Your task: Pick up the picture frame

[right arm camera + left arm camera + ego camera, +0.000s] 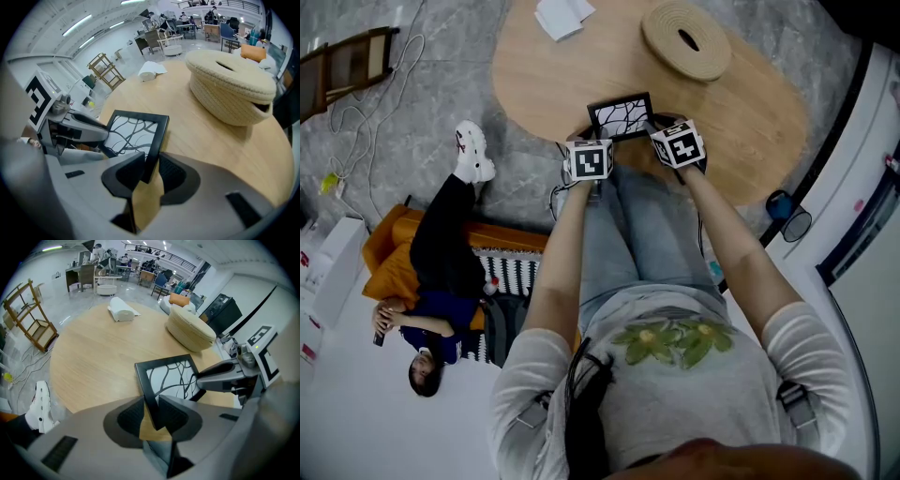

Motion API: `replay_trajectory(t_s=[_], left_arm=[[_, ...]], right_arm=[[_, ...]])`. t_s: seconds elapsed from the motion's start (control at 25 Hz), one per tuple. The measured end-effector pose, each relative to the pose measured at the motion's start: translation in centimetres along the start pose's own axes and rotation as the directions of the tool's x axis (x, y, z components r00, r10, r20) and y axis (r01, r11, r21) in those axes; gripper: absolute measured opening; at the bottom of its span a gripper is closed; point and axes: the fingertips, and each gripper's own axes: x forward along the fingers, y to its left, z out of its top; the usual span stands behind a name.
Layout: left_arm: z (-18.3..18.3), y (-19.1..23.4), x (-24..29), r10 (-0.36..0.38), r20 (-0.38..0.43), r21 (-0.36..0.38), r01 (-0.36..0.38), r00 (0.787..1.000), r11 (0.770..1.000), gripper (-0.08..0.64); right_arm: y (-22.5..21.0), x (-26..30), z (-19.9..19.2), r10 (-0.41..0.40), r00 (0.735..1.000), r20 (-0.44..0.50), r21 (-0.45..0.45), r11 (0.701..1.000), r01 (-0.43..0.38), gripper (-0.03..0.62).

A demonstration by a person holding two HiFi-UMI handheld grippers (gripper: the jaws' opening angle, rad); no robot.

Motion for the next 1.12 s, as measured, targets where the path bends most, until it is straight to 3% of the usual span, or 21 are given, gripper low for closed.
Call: replay_trajectory(t_s=[0.68,1.12], left_arm=[[2.7,-1.0,-3.6,-0.025,-0.008,0.056,0.025,1.000,0.998,0.106],[3.7,-1.7,-5.2,-0.033,-0.001,0.044,0.033,0.999,0.998,0.103]], right_arm=[[0.9,-3.7,1.6,-0.009,1.000,0.029,0.070,0.997,0.007,0.101],[0.9,-4.9,2.2,0.001,1.000,0.024,0.089,0.996,-0.003,0.100]])
